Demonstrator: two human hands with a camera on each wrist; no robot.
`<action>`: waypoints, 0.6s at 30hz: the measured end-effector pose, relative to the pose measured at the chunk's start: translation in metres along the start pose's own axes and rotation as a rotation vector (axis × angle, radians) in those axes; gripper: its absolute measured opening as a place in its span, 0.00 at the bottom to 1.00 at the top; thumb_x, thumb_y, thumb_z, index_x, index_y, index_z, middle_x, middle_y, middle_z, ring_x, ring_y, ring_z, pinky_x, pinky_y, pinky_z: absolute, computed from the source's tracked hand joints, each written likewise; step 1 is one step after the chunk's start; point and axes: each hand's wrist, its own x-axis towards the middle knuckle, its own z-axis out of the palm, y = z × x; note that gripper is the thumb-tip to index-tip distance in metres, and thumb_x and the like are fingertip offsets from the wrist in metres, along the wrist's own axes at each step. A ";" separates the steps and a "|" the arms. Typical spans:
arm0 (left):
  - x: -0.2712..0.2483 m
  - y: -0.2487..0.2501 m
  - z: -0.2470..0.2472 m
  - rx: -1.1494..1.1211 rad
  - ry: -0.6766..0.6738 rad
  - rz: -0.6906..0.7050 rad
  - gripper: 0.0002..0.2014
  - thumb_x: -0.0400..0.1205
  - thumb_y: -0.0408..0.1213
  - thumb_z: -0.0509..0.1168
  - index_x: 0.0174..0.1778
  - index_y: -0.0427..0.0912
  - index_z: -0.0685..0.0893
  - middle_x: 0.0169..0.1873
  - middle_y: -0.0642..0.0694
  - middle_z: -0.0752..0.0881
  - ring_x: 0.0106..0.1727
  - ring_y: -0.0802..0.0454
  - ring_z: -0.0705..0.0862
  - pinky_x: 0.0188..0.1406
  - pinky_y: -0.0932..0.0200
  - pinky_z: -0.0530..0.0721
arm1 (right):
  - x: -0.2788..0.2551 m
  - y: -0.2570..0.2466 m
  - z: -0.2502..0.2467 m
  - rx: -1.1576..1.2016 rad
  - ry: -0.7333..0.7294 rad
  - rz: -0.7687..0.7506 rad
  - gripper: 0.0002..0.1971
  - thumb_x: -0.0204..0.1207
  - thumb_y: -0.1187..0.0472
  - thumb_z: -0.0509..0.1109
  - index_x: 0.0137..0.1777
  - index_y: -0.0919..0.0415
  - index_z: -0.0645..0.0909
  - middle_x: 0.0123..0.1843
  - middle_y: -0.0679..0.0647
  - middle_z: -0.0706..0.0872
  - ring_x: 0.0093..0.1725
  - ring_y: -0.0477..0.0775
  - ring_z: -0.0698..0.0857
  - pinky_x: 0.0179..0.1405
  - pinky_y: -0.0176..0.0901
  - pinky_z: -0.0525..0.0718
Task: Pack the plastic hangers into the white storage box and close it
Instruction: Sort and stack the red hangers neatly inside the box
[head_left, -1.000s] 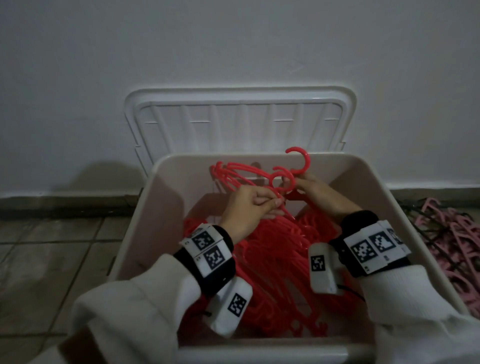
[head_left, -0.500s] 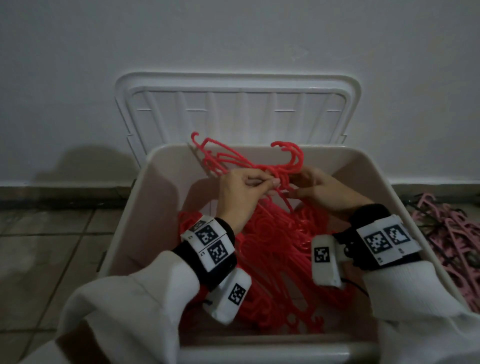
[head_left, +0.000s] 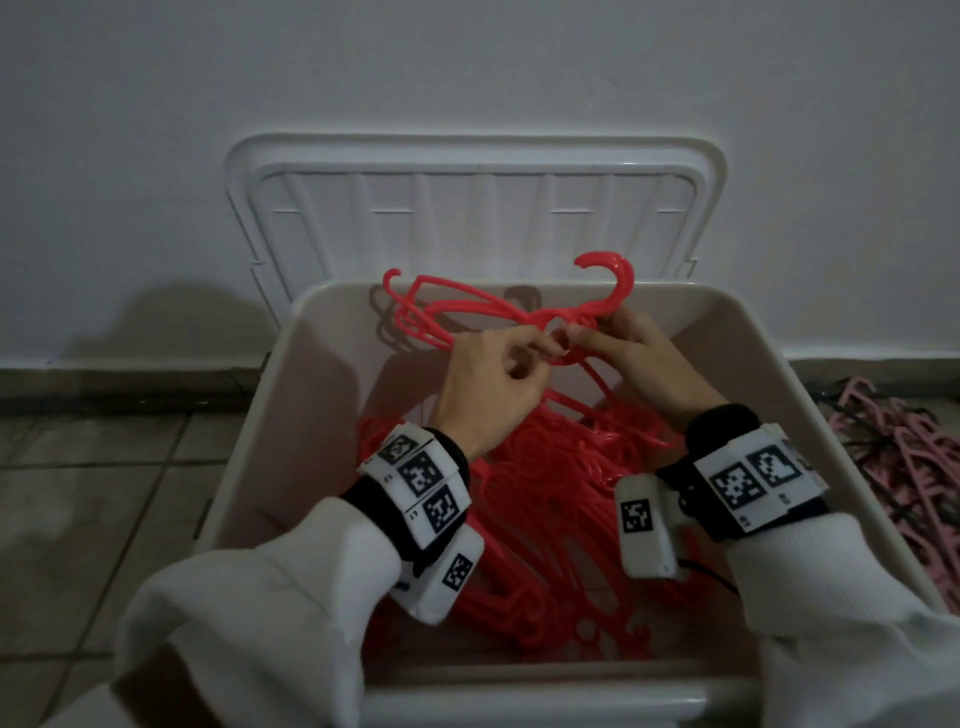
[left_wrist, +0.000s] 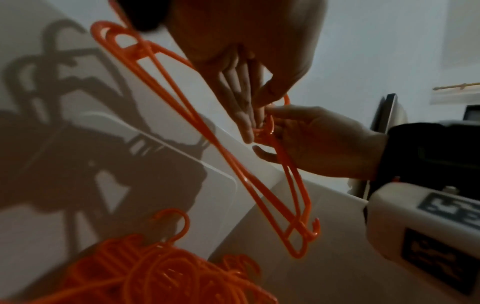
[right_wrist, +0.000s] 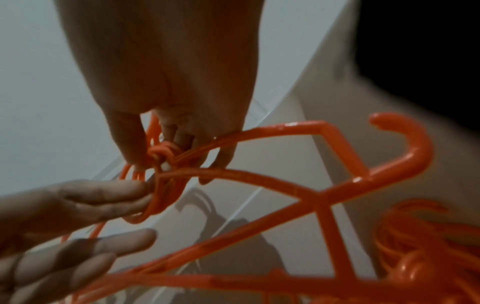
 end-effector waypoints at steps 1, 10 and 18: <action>-0.001 0.002 -0.001 -0.012 0.003 0.014 0.12 0.72 0.28 0.62 0.39 0.44 0.90 0.33 0.48 0.90 0.33 0.48 0.90 0.35 0.54 0.88 | 0.000 0.000 -0.001 0.014 0.035 0.004 0.10 0.79 0.73 0.61 0.42 0.60 0.78 0.39 0.53 0.83 0.35 0.35 0.84 0.47 0.29 0.81; 0.002 -0.013 -0.008 0.320 -0.429 0.025 0.08 0.69 0.33 0.63 0.31 0.43 0.88 0.26 0.49 0.87 0.30 0.52 0.85 0.35 0.53 0.85 | 0.004 0.007 -0.015 -0.033 0.137 0.058 0.06 0.80 0.69 0.63 0.44 0.59 0.78 0.35 0.50 0.78 0.34 0.42 0.79 0.44 0.33 0.79; -0.005 -0.086 -0.002 0.719 -0.878 -0.236 0.16 0.74 0.37 0.72 0.58 0.49 0.84 0.56 0.51 0.85 0.57 0.53 0.83 0.59 0.56 0.80 | 0.002 0.001 -0.014 -0.098 0.071 0.038 0.08 0.81 0.69 0.62 0.42 0.59 0.76 0.31 0.45 0.78 0.30 0.35 0.78 0.43 0.33 0.78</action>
